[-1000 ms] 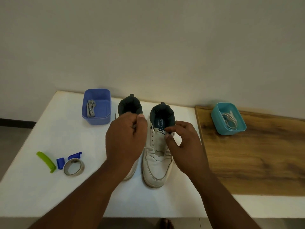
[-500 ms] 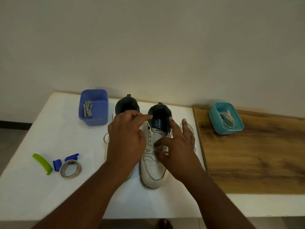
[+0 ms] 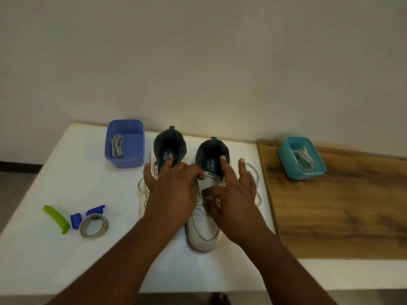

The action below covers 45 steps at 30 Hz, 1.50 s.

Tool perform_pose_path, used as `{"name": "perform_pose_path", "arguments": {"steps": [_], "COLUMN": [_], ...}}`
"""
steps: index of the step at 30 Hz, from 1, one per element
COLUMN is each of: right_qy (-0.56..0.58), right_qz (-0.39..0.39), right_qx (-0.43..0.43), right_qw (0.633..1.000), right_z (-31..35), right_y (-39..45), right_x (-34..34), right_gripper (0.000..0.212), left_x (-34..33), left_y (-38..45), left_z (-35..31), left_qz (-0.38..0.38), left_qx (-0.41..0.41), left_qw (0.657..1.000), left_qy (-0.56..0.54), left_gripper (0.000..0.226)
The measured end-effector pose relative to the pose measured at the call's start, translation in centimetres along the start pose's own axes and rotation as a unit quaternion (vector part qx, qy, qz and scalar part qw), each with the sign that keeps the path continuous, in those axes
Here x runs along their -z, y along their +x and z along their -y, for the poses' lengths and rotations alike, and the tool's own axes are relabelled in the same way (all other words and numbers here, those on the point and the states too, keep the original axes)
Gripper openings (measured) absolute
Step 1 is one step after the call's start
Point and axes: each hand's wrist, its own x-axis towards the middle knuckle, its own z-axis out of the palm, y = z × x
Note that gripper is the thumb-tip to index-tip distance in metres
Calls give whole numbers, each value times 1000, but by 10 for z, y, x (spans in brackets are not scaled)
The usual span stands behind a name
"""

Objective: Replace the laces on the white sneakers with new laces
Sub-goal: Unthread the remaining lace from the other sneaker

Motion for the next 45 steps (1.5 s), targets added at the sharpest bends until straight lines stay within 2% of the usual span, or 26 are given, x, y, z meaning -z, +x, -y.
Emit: {"name": "perform_pose_path", "arguments": {"steps": [3,6,8,11,13,17,19,22,25,27,29,31,33,35,37,39,42,44,45], "right_qy": [6,0,-11,0,19,22,20,-4,0,15,23,26,11,5,7,1,44,73,74], "right_qz": [-10,-41,-97,-169,-146,-17,-14,-84,-188,-212,-170,-93,-16,-1,-38,-128,-271,-291,-263], "right_qx": [11,-14,-33,-60,-50,5,11,-8,-84,-111,-87,-38,-16,-11,-19,-44,-115,-129,-111], "right_qw": [1000,999,995,984,988,1000,1000,996,979,971,981,995,1000,1000,999,991,955,945,956], "right_z": [-2,-5,-6,-11,-13,0,2,-7,-14,-15,-14,-8,0,1,-3,-10,-18,-19,-17], "right_y": [0,0,-1,0,0,-3,-2,-1,-2,-3,-3,-2,-1,0,0,1,1,2,2], "right_x": [-4,-5,-4,4,6,-6,-9,-6,3,5,2,0,-1,-3,-3,1,12,14,12], "right_gripper": [6,11,20,26,19,11,8,6,17,18,29,36,21,10,8,8,7,13,22], "left_x": [-1,-2,-2,-3,-2,-3,-4,-4,-5,-5,-5,-5,-4,-2,-2,-2,-4,-4,-4], "left_y": [0,1,2,2,1,2,2,1,1,1,1,1,1,1,2,2,2,2,2], "left_z": [3,3,3,4,4,4,5,5,4,4,3,4,5,5,4,4,5,5,5], "left_qz": [-12,-13,-9,-6,-6,-20,-22,-22,-22,-24,-25,-24,-23,-18,-14,-15,-19,-20,-21], "left_qx": [3,8,10,7,7,13,17,14,16,15,14,14,16,19,23,23,22,21,20], "left_qw": [1000,1000,1000,1000,1000,999,999,999,999,999,999,999,998,998,998,998,998,998,998], "left_qy": [-15,-13,-10,-13,-14,-30,-34,-36,-41,-46,-46,-45,-49,-52,-52,-50,-53,-56,-57], "left_gripper": [16,17,23,20,20,17,16,13,12,12,12,12,12,12,12,11,12,13,13]}}
